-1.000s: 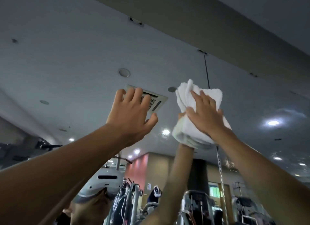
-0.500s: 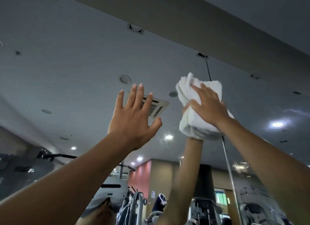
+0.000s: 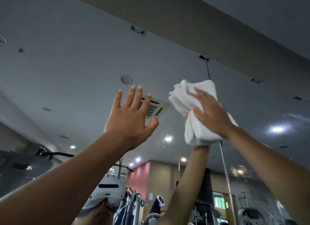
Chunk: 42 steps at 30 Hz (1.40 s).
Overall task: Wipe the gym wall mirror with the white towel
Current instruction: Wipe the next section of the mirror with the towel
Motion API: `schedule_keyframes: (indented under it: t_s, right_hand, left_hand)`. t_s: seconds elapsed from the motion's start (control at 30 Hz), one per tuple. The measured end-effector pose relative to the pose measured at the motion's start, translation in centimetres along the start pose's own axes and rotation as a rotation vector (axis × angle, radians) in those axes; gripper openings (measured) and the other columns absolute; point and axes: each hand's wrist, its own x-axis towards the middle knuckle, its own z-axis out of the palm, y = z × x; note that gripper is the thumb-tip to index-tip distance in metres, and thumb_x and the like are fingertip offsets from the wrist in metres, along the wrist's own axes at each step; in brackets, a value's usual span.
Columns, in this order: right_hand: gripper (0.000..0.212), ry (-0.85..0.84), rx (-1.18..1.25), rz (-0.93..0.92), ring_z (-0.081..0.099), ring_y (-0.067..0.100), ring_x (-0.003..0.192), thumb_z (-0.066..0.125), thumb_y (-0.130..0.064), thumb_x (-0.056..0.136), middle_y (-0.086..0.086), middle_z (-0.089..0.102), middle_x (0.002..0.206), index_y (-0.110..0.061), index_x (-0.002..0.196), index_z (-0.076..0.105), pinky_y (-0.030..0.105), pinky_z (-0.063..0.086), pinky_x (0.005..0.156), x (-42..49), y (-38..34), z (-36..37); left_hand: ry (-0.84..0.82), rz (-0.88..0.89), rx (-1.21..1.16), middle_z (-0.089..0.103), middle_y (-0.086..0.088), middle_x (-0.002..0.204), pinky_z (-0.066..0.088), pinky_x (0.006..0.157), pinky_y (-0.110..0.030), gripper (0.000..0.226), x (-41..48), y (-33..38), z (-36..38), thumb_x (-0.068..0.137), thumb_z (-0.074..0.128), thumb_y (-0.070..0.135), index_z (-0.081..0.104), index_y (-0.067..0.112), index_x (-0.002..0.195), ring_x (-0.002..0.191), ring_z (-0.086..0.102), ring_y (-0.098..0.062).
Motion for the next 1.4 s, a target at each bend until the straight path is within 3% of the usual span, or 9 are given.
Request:
schedule_keyframes:
  t_s: [0.17, 0.3, 0.47, 0.7, 0.83, 1.13, 1.2, 1.33, 1.4]
  right_hand:
    - [0.052, 0.074, -0.054, 0.621, 0.030, 0.029, 0.141, 0.031, -0.044, 0.099, 0.006, 0.036, 0.154, -0.029, 0.148, 0.035, 0.056, 0.023, 0.112, 7.0, -4.7, 1.4]
    - [0.057, -0.004, -0.045, 0.270, 0.010, 0.020, 0.153, 0.029, -0.045, 0.101, -0.002, 0.012, 0.168, -0.036, 0.156, 0.022, 0.055, 0.010, 0.117, 4.7, -8.6, 1.5]
    - [0.066, -0.120, 0.038, -0.190, 0.010, 0.008, 0.152, 0.027, -0.056, 0.085, -0.016, 0.016, 0.165, -0.048, 0.151, 0.030, 0.052, 0.017, 0.114, -1.7, -3.9, -0.2]
    - [0.054, 0.055, -0.037, 0.585, 0.027, 0.029, 0.143, 0.035, -0.046, 0.097, 0.006, 0.034, 0.155, -0.027, 0.147, 0.037, 0.057, 0.021, 0.113, 7.2, -7.0, 0.9]
    - [0.057, 0.014, -0.054, 0.205, 0.009, 0.021, 0.153, 0.033, -0.047, 0.101, -0.001, 0.013, 0.167, -0.034, 0.155, 0.025, 0.055, 0.009, 0.117, 6.3, -12.1, 2.2]
    - [0.065, -0.068, 0.088, -0.270, 0.018, 0.010, 0.151, 0.028, -0.058, 0.084, -0.015, 0.026, 0.162, -0.046, 0.147, 0.040, 0.047, 0.015, 0.115, -1.4, -7.2, 0.6]
    - [0.064, -0.019, 0.062, -0.163, 0.026, 0.017, 0.149, 0.029, -0.054, 0.086, -0.008, 0.033, 0.161, -0.041, 0.147, 0.042, 0.056, 0.025, 0.115, -0.8, -3.5, 0.4]
    - [0.052, 0.093, -0.035, 0.612, 0.031, 0.028, 0.140, 0.036, -0.046, 0.094, 0.005, 0.040, 0.151, -0.028, 0.142, 0.044, 0.057, 0.025, 0.110, 4.3, -3.8, 0.9]
    - [0.052, 0.094, -0.074, 0.677, 0.029, 0.031, 0.140, 0.038, -0.047, 0.095, 0.011, 0.037, 0.152, -0.024, 0.141, 0.044, 0.061, 0.020, 0.112, 6.6, -8.1, 1.7]
  left_hand:
    - [-0.012, -0.001, 0.029, -0.011, -0.008, 0.168, -0.009, 0.123, -0.049, 0.087, 0.0, 0.0, -0.2, 0.083, -0.010, 0.064, -0.006, 0.024, 0.160, 0.154, -0.015, -0.022]
    - [-0.019, 0.000, 0.019, -0.010, -0.007, 0.168, -0.009, 0.124, -0.049, 0.086, 0.0, -0.1, -0.2, 0.084, -0.009, 0.065, -0.004, 0.025, 0.160, 0.154, -0.015, -0.021]
    - [-0.013, -0.010, 0.019, -0.011, -0.006, 0.168, -0.012, 0.123, -0.047, 0.085, -0.2, -0.1, 0.1, 0.085, -0.007, 0.065, -0.005, 0.026, 0.160, 0.154, -0.017, -0.020]
    - [-0.002, -0.017, 0.016, -0.010, -0.005, 0.168, -0.009, 0.124, -0.045, 0.084, -0.3, 0.2, 0.0, 0.086, -0.004, 0.064, -0.004, 0.024, 0.160, 0.154, -0.016, -0.017]
    - [0.031, -0.125, -0.031, -0.022, -0.009, 0.164, -0.008, 0.125, -0.042, 0.094, -0.6, 0.1, -0.5, 0.085, -0.001, 0.068, -0.013, 0.010, 0.158, 0.152, -0.021, -0.019]
    - [-0.051, -0.092, 0.003, -0.019, -0.009, 0.166, -0.012, 0.124, -0.043, 0.093, -1.9, -0.5, -0.9, 0.079, -0.003, 0.065, -0.013, 0.017, 0.158, 0.151, -0.025, -0.019]
    - [-0.059, -0.081, 0.006, -0.023, -0.009, 0.164, -0.014, 0.123, -0.042, 0.090, -2.1, -0.5, -0.9, 0.080, -0.006, 0.064, -0.019, 0.017, 0.155, 0.150, -0.027, -0.019]
    - [-0.059, -0.091, 0.007, -0.025, -0.010, 0.163, -0.015, 0.123, -0.043, 0.089, -2.3, -0.1, -0.8, 0.082, -0.007, 0.063, -0.019, 0.016, 0.156, 0.149, -0.029, -0.020]
    - [-0.058, -0.087, -0.009, -0.021, -0.008, 0.165, -0.014, 0.123, -0.041, 0.089, -2.3, -0.1, -1.0, 0.082, -0.005, 0.062, -0.015, 0.016, 0.158, 0.151, -0.025, -0.019]
